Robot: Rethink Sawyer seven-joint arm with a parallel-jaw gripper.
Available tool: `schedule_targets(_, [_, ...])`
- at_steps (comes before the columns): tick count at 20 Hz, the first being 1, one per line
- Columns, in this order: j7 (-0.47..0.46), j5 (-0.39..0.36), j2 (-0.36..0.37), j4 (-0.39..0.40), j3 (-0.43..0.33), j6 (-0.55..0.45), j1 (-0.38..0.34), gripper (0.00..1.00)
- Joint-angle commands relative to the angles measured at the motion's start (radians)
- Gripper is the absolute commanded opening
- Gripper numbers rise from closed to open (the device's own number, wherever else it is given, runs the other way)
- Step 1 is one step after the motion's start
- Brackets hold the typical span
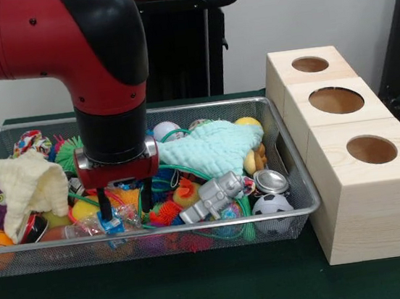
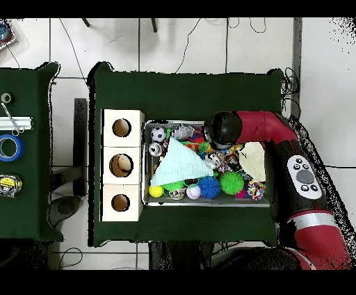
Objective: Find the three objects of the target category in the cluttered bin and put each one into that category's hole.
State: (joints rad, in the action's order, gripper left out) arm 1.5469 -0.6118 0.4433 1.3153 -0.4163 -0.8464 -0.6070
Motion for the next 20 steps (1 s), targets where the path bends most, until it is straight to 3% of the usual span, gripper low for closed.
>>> schedule_targets(1, [-0.192,-0.119,-0.052,0.124,-0.029,0.136,-0.013,1.00])
schedule_targets(7, [-0.138,-0.153,-0.026,0.136,-0.002,0.180,0.028,1.00])
schedule_targets(8, [-0.107,-0.156,-0.022,0.140,0.007,0.195,0.035,0.00])
schedule_targets(14, [-0.130,-0.149,-0.030,0.138,-0.013,0.198,0.031,0.00])
schedule_targets(20, [-0.071,-0.143,0.002,0.158,0.003,0.236,0.044,0.00])
